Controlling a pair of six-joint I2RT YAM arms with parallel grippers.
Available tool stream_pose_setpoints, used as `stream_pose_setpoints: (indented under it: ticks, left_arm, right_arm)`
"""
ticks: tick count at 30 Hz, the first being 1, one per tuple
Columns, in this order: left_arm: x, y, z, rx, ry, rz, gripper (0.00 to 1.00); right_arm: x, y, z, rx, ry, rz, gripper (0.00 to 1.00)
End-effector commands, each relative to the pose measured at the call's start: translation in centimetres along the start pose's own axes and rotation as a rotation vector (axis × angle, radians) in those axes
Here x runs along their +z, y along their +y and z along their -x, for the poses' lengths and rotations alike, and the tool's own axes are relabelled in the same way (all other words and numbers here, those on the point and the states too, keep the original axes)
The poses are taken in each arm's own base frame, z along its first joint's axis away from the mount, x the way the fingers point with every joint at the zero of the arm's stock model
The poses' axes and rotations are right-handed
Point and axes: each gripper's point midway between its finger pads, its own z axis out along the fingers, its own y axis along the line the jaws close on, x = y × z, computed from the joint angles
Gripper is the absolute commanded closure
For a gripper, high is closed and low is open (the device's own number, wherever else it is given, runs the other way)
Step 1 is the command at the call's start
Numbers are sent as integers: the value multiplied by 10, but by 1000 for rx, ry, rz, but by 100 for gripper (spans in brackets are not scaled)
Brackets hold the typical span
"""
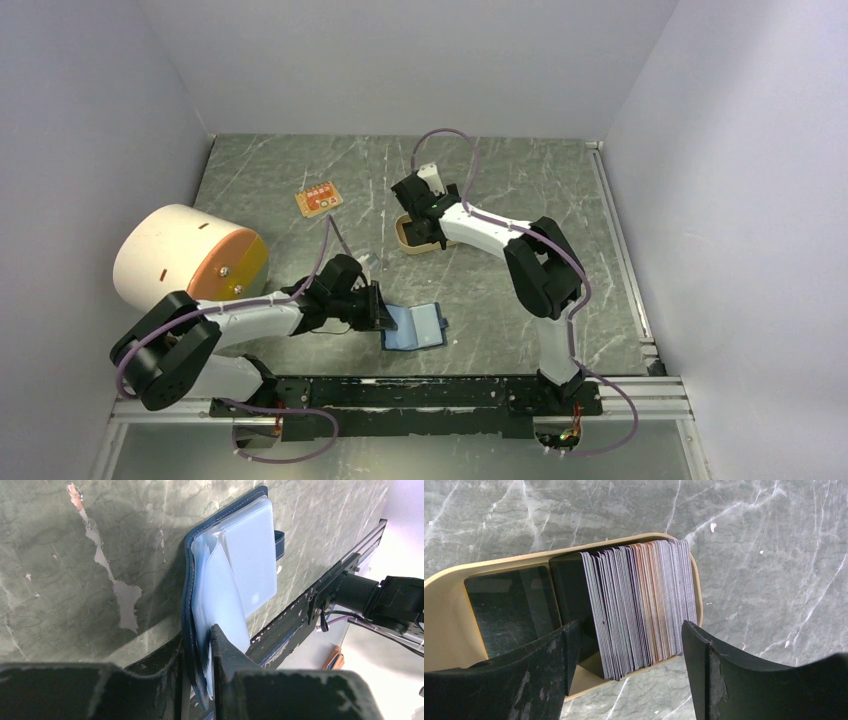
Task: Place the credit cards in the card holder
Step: Pick up the credit card from the storage box.
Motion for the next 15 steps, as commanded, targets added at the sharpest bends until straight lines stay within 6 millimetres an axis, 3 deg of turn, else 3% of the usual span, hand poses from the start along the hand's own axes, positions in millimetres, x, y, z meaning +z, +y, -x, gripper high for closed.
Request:
stream_pose_setpoints:
  ticks: [1,8,15]
  left_arm:
    - [-4,-7,0,14,-10,-45,78]
    - [-8,-9,4,28,-24,-40,79]
    - [-7,-10,1,26,-13,-50,79]
  right_arm:
    - [7,-8,1,-26,4,-57,24]
    - [17,-5,2,-49,9,-77,24]
    - [15,-16,-1,-66,16,-130,27]
